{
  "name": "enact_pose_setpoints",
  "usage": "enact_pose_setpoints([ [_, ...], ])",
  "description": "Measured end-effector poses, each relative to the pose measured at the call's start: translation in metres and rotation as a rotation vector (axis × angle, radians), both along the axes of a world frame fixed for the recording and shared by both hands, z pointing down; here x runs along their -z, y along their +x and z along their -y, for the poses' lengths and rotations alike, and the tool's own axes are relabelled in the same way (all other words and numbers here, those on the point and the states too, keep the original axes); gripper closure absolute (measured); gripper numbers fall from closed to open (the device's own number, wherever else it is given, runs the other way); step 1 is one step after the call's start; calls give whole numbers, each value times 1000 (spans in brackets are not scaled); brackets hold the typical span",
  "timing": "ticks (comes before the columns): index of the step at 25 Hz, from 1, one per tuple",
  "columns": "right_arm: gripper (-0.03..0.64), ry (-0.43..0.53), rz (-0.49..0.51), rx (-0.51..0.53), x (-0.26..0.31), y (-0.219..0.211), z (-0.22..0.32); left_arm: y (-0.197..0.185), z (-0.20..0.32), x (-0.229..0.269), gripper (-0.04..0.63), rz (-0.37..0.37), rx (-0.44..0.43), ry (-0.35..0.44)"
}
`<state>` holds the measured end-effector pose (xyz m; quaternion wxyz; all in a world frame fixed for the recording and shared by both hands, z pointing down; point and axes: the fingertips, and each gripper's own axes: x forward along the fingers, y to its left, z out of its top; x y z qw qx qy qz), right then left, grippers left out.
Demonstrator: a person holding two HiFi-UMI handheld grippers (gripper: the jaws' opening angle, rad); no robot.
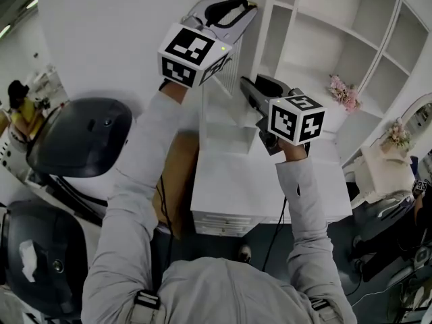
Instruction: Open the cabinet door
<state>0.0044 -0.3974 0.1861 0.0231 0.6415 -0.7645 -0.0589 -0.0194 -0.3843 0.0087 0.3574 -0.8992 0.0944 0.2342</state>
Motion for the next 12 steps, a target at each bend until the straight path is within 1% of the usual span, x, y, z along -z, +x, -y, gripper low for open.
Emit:
enact_pose_setpoints([
  [2, 506, 3, 1, 6, -1, -20, 3, -17, 5, 0, 485, 8, -6, -2],
  [4, 500, -10, -25, 13, -1, -40, 7, -35, 12, 0, 481, 3, -12, -12],
  [7, 495, -36, -69, 22, -2, -68, 17, -62, 25, 1, 476, -4, 3, -18],
  [12, 485, -34, -76, 26, -3, -101, 33, -94, 44, 0, 477, -17, 8, -45],
])
